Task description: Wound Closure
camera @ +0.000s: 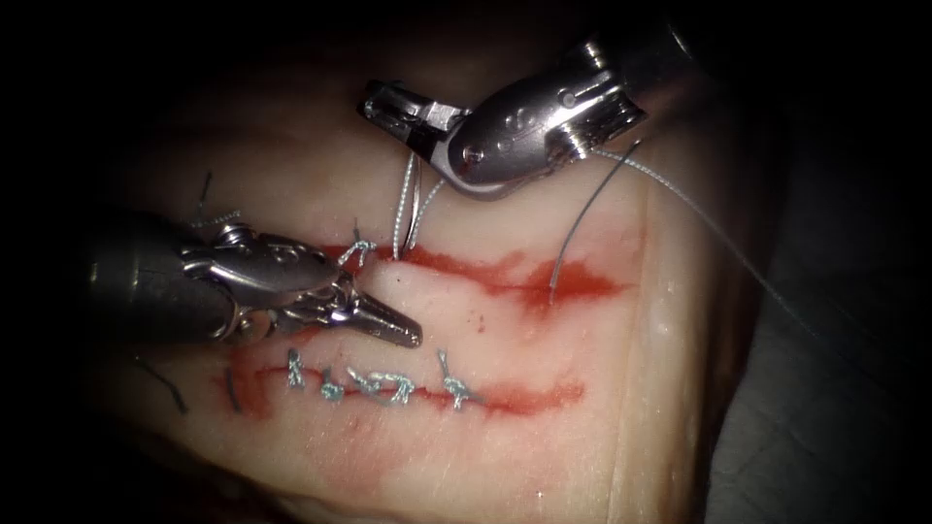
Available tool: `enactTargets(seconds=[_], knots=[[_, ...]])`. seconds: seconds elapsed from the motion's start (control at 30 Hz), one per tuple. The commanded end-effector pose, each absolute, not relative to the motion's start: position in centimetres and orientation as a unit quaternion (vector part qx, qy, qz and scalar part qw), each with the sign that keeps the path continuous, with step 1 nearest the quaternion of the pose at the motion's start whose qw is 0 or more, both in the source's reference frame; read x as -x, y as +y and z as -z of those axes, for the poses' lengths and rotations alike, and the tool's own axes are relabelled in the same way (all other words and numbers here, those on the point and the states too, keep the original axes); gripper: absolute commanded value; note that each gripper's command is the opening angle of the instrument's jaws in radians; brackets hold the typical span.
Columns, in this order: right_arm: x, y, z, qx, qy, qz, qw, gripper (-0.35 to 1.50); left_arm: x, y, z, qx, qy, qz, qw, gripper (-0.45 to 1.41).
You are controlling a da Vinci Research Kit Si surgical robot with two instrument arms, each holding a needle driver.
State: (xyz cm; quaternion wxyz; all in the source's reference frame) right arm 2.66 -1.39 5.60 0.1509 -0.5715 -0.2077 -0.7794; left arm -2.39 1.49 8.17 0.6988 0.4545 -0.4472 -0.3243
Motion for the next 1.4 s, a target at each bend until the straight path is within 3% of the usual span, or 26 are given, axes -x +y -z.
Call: enactTargets(seconds=[0.03,1.4], knots=[[-2.75,-1.35,-5.62,0.572,-0.216,0.778,0.144,-0.35,2.45,1.5,-8.22,-0.454,-0.448,0.324,0.699,-0.45],[-2.75,-1.36,-5.63,0.576,-0.206,0.776,0.153,-0.35,2.46,1.48,-8.19,-0.456,-0.446,0.324,0.699,-0.45]])
